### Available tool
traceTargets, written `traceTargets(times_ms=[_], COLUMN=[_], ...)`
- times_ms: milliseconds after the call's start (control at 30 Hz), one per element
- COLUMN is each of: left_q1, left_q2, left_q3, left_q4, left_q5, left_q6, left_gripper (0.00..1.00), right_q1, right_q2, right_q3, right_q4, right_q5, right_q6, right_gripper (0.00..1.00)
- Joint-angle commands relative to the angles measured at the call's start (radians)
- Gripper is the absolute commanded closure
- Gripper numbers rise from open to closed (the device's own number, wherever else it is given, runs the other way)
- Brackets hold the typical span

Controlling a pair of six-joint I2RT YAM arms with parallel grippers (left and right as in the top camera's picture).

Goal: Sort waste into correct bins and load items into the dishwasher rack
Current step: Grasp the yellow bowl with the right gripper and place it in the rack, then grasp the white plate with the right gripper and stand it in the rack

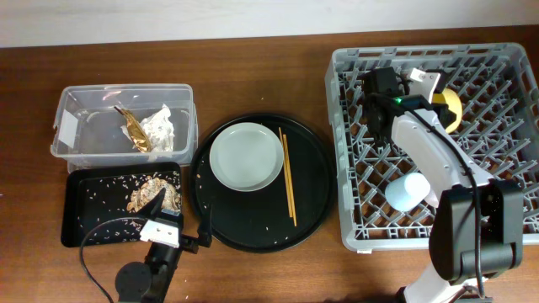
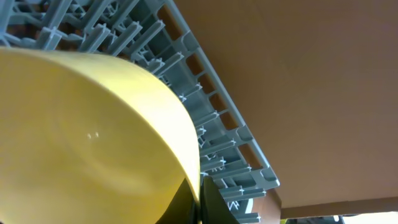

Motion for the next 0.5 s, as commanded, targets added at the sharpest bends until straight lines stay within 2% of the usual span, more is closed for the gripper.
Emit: traceTargets(times_ms=[0,33,67,100,133,200,267,400,467], left_q1=[0.005,0.005,0.005,0.005,0.005,0.005,0.005,0.005,0.005], left_q2=[-0.004,-0.004,-0.004,-0.004,-0.004,-0.004,-0.004,-0.004,-0.004], left_q3=[-0.002,-0.002,-0.002,-0.002,-0.002,-0.002,-0.002,-0.002,-0.002], left_q4=[-0.006,-0.006,-0.006,-0.006,-0.006,-0.006,-0.006,-0.006,-0.006], left_q5=[0.011,0.011,0.011,0.011,0.011,0.011,0.011,0.011,0.011], left_q6=[0.012,0.012,0.012,0.012,0.012,0.012,0.012,0.012,0.012], left_gripper=[0.01,0.01,0.01,0.01,0.01,0.01,0.01,0.01,0.01], right_q1=[0.056,0.085,0.117,0.144,0.168,0.216,0.28,0.383,0.454], right_q2=[0.016,0.016,0.013,0.002,-0.016,-0.066,-0.132,-0.167,-0.118], right_q3=[0.0,0.003,0.015,0.034,0.057,0.115,0.193,0.212,0.171], right_q4=[-0.069,-0.105,-0.15,-0.189,-0.234,-0.306,-0.343,-0.304,-0.251], right_q5=[-0.187,-0.185,-0.185,-0.188,-0.197,-0.257,-0.42,-1.124,-1.362], right_q6=[-0.008,-0.007,-0.006,0.032,0.08,0.13,0.128,0.087,0.098], right_gripper=[0.93,0.89,0.78,0.52,0.43,0.4,0.35,0.41,0.43])
